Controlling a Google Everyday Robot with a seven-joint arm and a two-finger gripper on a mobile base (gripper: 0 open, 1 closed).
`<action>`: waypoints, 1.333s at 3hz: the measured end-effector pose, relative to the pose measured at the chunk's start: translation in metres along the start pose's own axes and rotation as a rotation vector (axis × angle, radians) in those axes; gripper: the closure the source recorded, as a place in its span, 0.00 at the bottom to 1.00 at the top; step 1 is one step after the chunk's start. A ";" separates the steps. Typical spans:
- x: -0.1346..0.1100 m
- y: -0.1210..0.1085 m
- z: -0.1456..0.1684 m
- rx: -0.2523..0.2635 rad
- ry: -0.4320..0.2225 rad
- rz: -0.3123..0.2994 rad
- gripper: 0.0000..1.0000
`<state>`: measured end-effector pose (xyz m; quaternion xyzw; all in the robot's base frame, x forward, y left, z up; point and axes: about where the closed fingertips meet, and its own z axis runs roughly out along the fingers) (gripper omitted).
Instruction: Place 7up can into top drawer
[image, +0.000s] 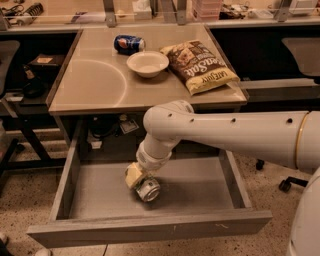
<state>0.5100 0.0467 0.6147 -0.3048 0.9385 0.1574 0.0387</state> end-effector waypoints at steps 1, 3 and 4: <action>0.000 0.000 0.000 0.000 0.000 0.000 0.35; 0.000 0.000 0.000 0.000 0.000 0.000 0.00; 0.000 0.000 0.000 0.000 0.000 0.000 0.00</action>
Offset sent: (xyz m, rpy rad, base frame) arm 0.0000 0.0000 0.0000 0.0000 0.0000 0.0000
